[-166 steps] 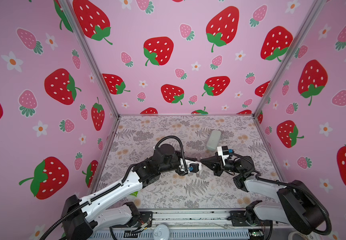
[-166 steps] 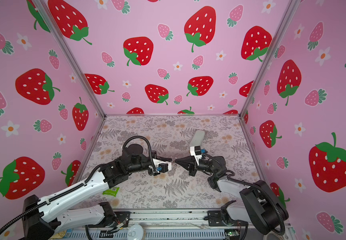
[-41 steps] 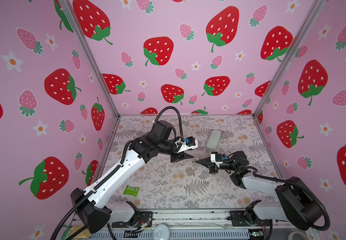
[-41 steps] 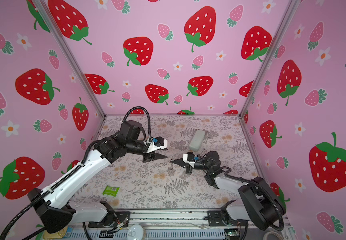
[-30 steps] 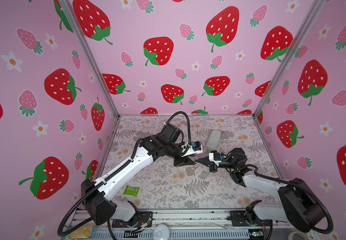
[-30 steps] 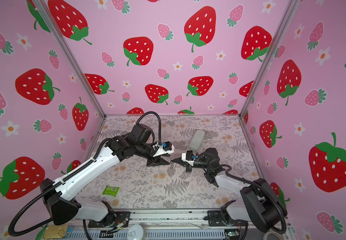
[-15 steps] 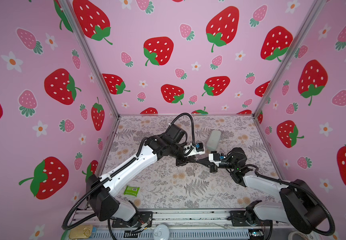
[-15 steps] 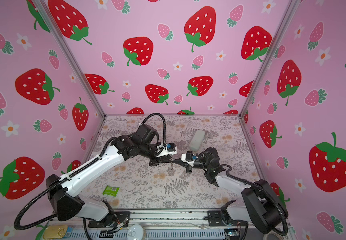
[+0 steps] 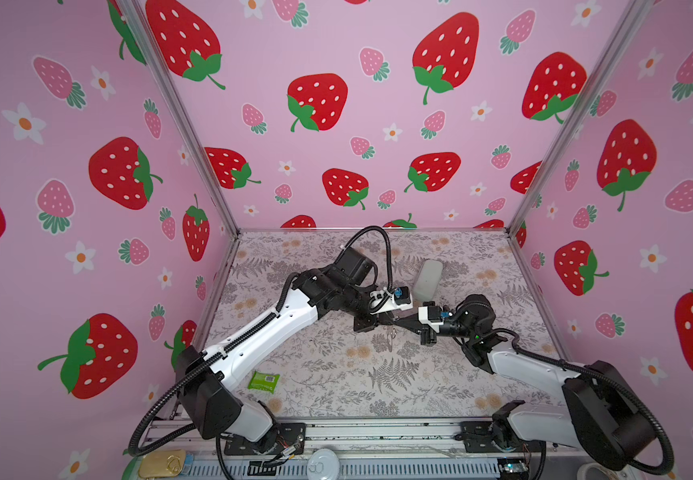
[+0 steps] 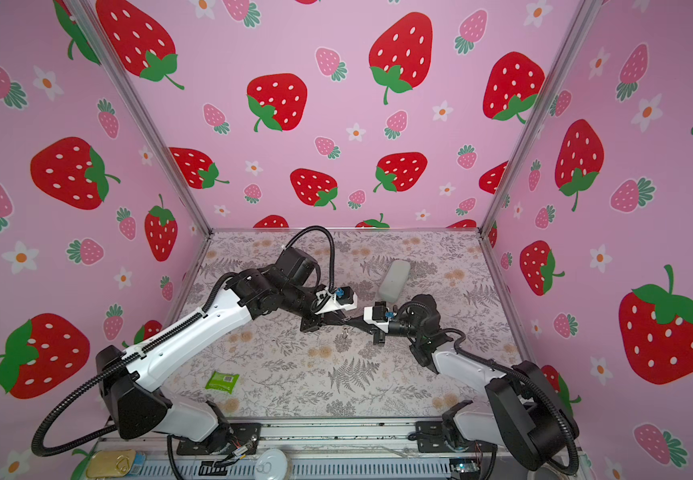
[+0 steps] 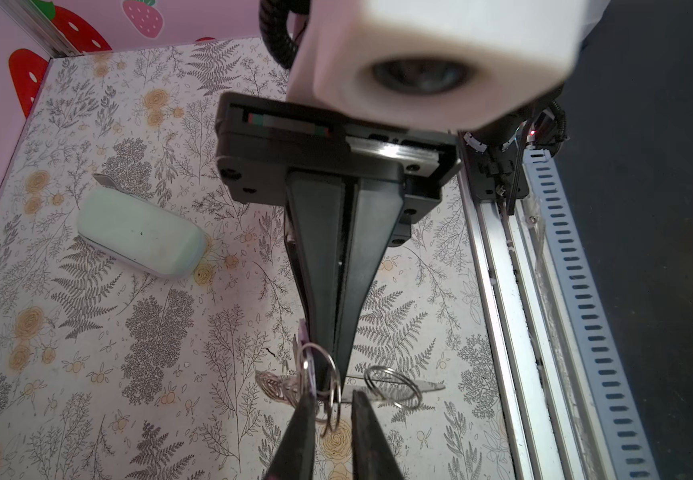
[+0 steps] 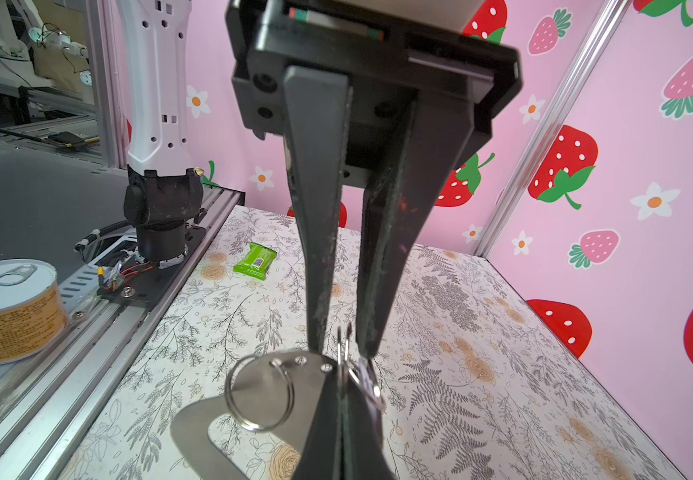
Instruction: Put the keys on the keyring
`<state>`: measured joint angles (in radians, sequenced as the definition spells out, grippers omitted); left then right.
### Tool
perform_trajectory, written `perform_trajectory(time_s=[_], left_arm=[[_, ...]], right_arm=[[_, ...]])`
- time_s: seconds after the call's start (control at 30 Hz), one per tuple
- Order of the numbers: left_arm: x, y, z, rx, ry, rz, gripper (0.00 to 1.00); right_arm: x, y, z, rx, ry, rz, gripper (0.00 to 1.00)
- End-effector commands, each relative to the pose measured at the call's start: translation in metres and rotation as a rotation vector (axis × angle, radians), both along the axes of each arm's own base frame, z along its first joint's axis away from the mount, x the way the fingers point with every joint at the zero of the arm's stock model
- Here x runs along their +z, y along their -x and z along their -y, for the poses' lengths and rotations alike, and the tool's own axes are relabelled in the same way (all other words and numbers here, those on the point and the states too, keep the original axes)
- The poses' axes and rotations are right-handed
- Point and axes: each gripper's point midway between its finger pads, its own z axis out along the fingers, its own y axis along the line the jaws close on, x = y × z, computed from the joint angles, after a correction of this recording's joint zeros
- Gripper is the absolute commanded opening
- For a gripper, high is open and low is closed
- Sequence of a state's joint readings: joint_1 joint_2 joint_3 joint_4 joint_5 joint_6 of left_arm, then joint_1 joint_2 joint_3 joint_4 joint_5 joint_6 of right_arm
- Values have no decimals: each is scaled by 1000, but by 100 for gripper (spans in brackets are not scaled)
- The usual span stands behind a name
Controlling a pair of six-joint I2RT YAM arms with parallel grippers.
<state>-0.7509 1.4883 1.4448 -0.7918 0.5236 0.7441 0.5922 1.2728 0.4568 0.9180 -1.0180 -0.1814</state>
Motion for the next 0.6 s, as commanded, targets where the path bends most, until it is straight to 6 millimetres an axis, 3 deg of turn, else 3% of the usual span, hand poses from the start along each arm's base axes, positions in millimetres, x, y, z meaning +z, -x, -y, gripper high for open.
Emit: perform_trajectory(time_s=[0.0, 0.17, 0.2, 0.4, 0.5, 0.57], left_arm=[[6, 3, 1, -29, -2, 6, 16], [8, 4, 3, -39, 5, 2, 7], [8, 4, 4, -44, 7, 3, 0], [11, 6, 4, -58, 9, 16, 0], [12, 6, 4, -64, 10, 28, 0], [12, 5, 2, -60, 10, 31, 0]], right_arm=[[22, 1, 0, 15, -43, 91, 0], [21, 1, 0, 19, -39, 84, 0], [20, 0, 0, 18, -39, 82, 0], [18, -4, 2, -19, -36, 72, 0], [13, -8, 7, -60, -31, 54, 16], [9, -9, 13, -100, -28, 50, 21]])
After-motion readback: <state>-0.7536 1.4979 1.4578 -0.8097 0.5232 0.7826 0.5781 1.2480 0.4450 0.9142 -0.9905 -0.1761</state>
